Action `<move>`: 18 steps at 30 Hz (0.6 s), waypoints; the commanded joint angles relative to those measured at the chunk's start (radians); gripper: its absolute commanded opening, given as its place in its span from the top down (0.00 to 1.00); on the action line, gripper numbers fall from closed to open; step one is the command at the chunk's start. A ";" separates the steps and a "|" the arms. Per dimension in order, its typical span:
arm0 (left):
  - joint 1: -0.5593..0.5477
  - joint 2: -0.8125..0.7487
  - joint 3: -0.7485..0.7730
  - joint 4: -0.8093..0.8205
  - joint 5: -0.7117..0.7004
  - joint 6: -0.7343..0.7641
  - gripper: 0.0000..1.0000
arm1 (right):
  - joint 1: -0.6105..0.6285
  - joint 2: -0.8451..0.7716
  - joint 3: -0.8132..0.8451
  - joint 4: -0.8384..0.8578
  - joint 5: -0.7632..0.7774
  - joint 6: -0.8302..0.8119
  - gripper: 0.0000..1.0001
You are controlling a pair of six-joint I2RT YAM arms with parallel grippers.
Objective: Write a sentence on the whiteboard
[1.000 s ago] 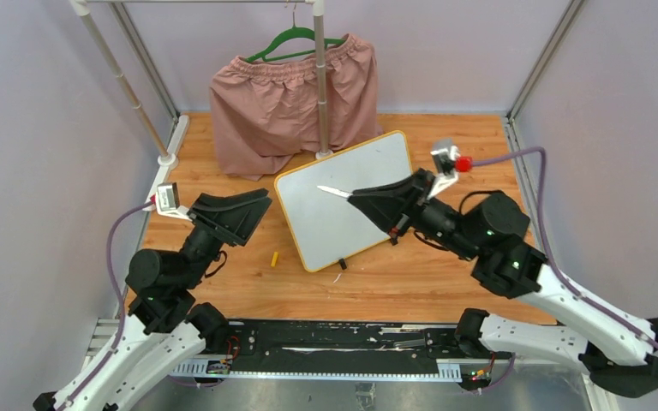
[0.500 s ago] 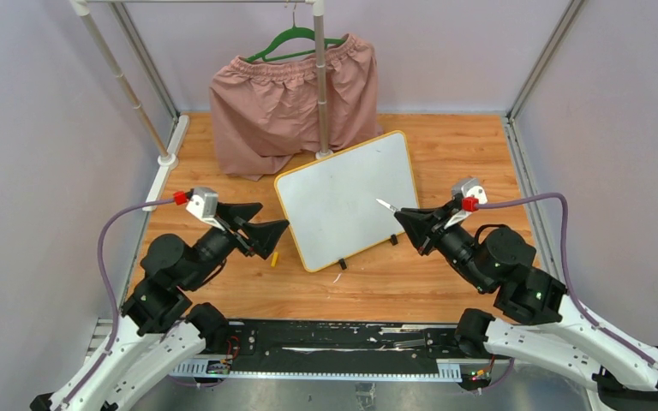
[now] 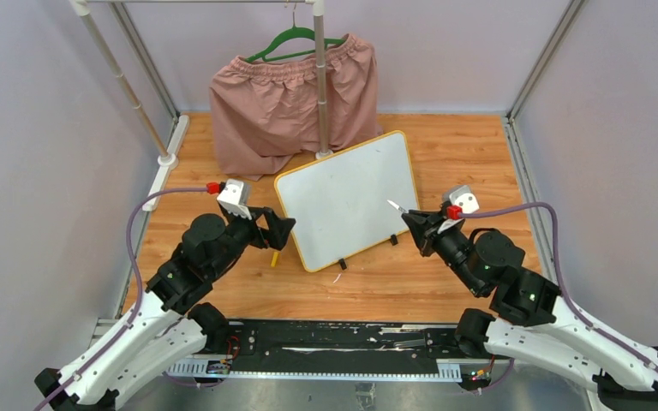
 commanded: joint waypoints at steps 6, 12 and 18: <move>-0.005 0.040 0.046 0.033 -0.118 0.078 0.02 | 0.000 0.089 -0.027 0.073 -0.056 -0.060 1.00; -0.005 0.012 -0.059 0.137 -0.081 0.071 0.01 | 0.000 0.094 -0.025 0.054 -0.078 -0.028 1.00; 0.004 0.018 -0.072 0.139 -0.037 0.003 0.01 | 0.000 0.073 -0.036 0.041 -0.062 -0.031 1.00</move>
